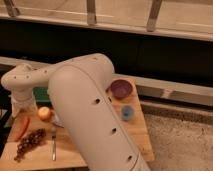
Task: Place pepper in purple bowl
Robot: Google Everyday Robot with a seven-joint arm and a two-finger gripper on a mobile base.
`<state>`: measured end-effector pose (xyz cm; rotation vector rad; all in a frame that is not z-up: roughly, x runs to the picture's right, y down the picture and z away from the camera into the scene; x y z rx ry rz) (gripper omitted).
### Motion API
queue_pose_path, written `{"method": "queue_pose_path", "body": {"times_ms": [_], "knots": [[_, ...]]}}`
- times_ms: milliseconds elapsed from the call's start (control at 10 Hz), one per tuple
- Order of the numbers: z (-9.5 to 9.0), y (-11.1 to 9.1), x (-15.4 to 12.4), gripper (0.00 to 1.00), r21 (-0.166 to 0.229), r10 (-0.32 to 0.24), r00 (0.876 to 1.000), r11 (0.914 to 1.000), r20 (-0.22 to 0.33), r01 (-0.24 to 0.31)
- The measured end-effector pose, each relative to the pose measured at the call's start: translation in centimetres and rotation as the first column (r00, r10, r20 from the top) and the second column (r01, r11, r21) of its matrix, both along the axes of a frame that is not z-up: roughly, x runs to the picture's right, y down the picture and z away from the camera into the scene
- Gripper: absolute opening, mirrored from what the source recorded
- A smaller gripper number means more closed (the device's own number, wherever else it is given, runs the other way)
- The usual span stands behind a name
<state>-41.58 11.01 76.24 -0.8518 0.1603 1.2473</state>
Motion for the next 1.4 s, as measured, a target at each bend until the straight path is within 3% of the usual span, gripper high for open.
{"method": "queue_pose_path", "body": {"times_ms": [500,1000,1400], "knots": [[0.3,1.7,-4.1,0.65,-0.034,-0.029,0.997,0.9989,0.066,0.032],[0.2,1.8,-4.3,0.65,-0.035,-0.035,0.997,0.9987,0.071,0.038],[1.6,3.2,-5.5,0.65,-0.059,-0.057,0.996,0.9964,0.073,0.062]]}}
